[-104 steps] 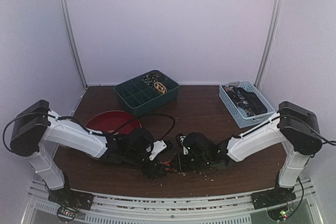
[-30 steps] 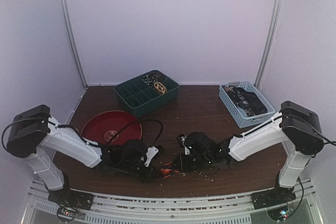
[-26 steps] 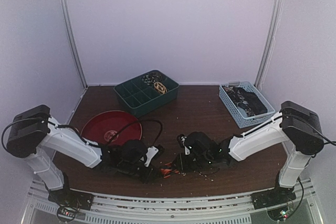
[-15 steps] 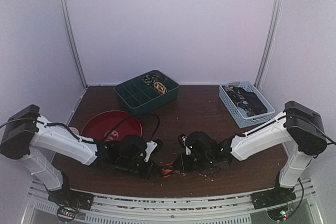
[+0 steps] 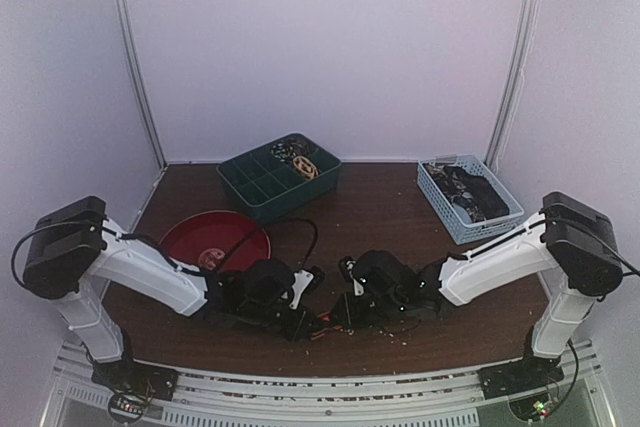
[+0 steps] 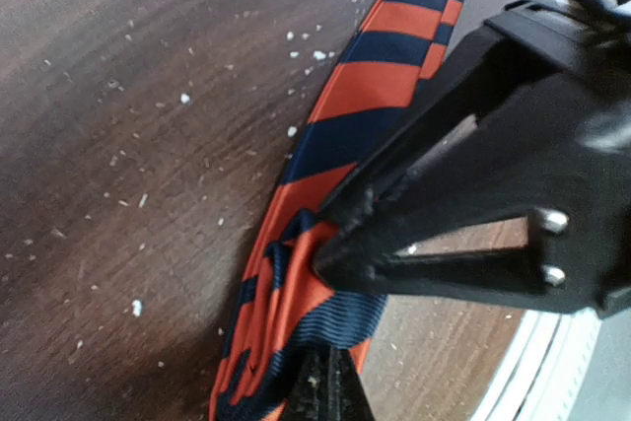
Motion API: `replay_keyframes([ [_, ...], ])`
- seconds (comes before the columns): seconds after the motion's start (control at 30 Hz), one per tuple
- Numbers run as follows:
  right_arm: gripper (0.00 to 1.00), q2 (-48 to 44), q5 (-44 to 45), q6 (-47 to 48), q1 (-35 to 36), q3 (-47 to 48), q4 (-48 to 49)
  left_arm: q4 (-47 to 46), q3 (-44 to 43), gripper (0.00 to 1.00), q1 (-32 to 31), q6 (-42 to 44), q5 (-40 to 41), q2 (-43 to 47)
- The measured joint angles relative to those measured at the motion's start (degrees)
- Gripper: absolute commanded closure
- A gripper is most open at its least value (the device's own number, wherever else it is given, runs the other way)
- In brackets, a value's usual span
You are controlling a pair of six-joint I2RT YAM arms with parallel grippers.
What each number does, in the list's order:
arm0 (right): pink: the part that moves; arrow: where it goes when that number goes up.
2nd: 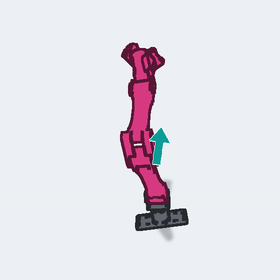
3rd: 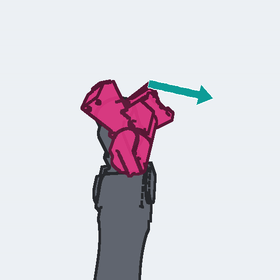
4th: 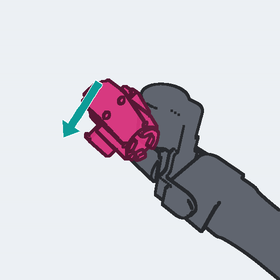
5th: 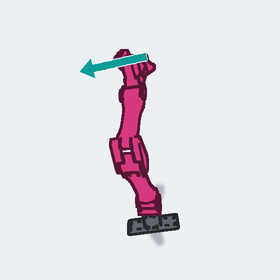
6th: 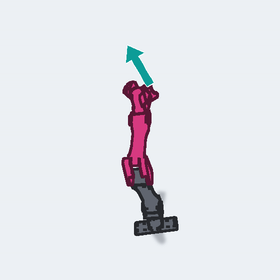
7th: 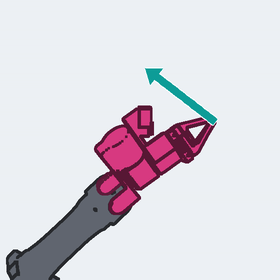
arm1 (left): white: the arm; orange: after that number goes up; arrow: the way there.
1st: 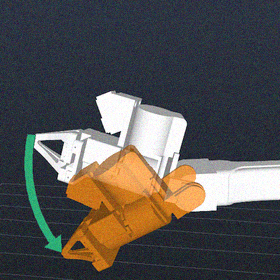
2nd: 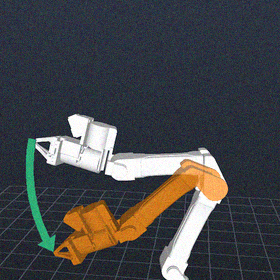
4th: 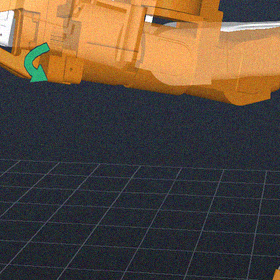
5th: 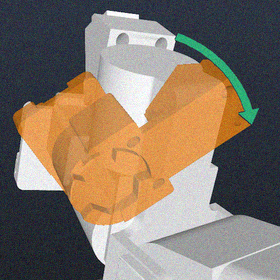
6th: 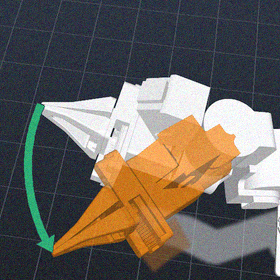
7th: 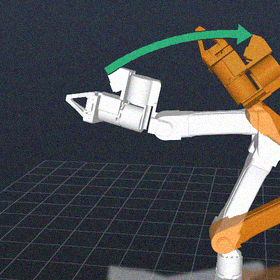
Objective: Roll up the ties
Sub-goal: Roll the tie at the center of the board.
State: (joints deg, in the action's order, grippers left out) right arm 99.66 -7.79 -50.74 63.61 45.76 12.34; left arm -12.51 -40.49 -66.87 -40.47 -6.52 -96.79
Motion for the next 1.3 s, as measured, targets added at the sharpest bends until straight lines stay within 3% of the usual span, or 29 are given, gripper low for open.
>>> replay_keyframes([
  [0.57,0.9,-1.7,2.6,1.7,0.0,3.1,-6.8,-3.9,0.4,1.0,0.0,-0.8,-1.1,-1.7],
  [1.3,0.79,-1.6,4.0,2.5,0.6,3.9,-10.7,-4.0,0.5,1.0,-0.1,-1.3,0.3,-1.7],
])
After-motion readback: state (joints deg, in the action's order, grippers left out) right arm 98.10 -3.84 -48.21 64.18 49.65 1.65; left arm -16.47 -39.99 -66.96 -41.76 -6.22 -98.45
